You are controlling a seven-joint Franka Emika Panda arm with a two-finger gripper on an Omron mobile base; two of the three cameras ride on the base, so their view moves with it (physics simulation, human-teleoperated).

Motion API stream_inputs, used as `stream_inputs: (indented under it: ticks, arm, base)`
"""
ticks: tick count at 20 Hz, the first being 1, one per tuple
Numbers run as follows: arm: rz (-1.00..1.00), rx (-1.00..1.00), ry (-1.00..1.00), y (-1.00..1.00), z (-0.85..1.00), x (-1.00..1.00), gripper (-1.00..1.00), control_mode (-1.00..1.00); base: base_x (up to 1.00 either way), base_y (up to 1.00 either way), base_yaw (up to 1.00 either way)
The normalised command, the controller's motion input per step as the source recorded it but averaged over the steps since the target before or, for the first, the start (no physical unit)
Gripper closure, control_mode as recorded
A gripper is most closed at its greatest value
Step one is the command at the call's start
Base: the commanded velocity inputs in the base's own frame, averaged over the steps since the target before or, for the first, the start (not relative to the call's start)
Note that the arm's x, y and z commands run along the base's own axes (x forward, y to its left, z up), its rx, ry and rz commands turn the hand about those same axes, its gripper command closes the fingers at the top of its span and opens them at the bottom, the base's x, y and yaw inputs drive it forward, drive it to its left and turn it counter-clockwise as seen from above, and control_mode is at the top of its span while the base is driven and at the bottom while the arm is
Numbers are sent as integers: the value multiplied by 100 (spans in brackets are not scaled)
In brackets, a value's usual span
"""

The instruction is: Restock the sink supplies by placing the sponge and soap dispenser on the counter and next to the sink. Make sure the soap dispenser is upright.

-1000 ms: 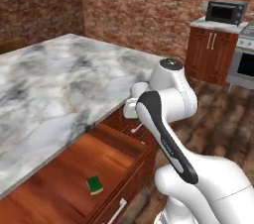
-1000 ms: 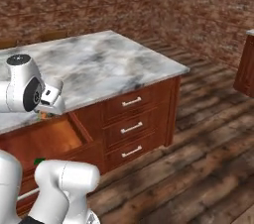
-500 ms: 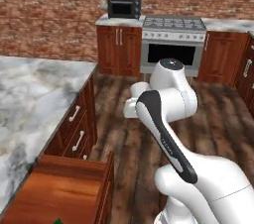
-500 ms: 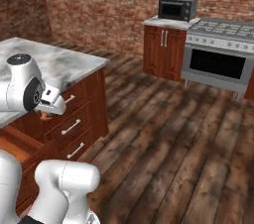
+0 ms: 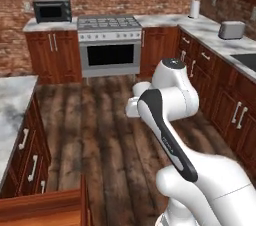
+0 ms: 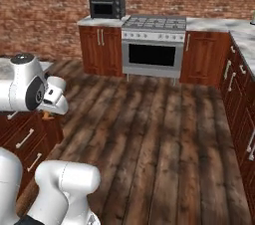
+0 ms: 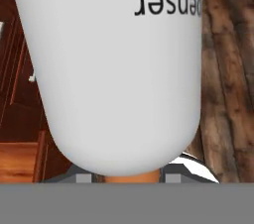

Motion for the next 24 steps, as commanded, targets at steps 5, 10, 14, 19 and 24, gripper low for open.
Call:
stream_inputs:
  ticks: [5,10,14,19,24]
  arm:
    - [0,0,0,0,0,0,100,100]
    - [0,0,0,0,0,0,100,100]
    - [0,0,0,0,0,0,100,100]
    - [0,0,0,0,0,0,100,100]
    - [0,0,0,0,0,0,100,100]
  base:
    - [30,-23,-46]
    - [46,-14,-47]
    - [51,-1,-53]
    - [45,0,-56]
    - [47,0,-55]
